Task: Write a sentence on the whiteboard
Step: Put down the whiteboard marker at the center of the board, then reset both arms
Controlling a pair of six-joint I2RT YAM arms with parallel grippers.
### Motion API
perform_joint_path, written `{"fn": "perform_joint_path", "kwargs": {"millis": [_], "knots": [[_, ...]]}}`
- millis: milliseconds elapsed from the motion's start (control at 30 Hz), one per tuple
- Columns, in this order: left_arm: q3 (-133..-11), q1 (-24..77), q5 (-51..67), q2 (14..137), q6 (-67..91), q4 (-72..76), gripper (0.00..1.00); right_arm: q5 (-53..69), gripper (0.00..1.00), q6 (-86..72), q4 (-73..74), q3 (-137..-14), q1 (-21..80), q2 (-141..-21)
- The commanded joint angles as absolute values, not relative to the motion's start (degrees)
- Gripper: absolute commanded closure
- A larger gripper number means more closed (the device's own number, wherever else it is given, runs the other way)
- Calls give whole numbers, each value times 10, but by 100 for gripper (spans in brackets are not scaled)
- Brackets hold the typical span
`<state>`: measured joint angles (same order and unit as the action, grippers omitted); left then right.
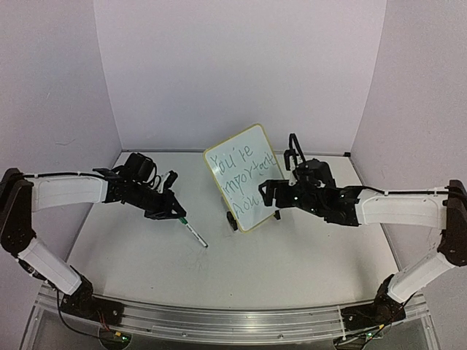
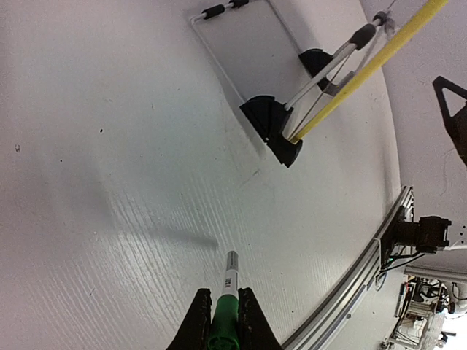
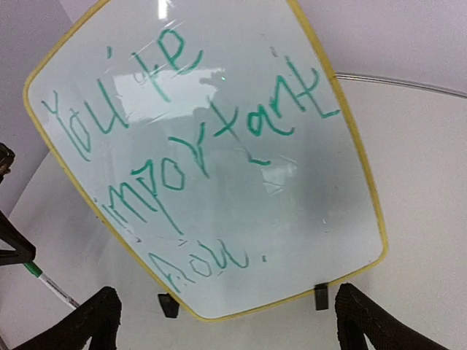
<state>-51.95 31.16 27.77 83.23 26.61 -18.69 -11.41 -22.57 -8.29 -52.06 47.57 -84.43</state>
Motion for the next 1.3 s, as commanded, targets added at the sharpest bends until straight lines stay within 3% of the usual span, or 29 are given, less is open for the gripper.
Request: {"fn": "perform_joint_path", "kwargs": {"millis": [0,167,367,500,833,1033,1133,1267], "knots": [[-567,301,267,896,248,-191,96,-170,2,-205,-22,-523,436,-803],[-591,287,261,953,243,-170,76,-148,2,-208,-10,-507,385,-791],[-607,263,209,978,219,-137,35,-100,2,-217,-7,-490,299,-781],[-618,220,179,989,205,-111,20,-69,2,-209,-6,-487,243,-789],[-539,84,-16,859,177,24,13,-52,2,-161,-16,-464,121,-736],[-433,80,-177,734,89,167,8,-63,2,-77,-114,-393,118,-653],[-370,80,-207,687,48,241,1,-74,2,-53,-172,-339,117,-621],[-280,80,-239,656,13,325,0,-119,2,-47,-246,-263,116,-597]]}}
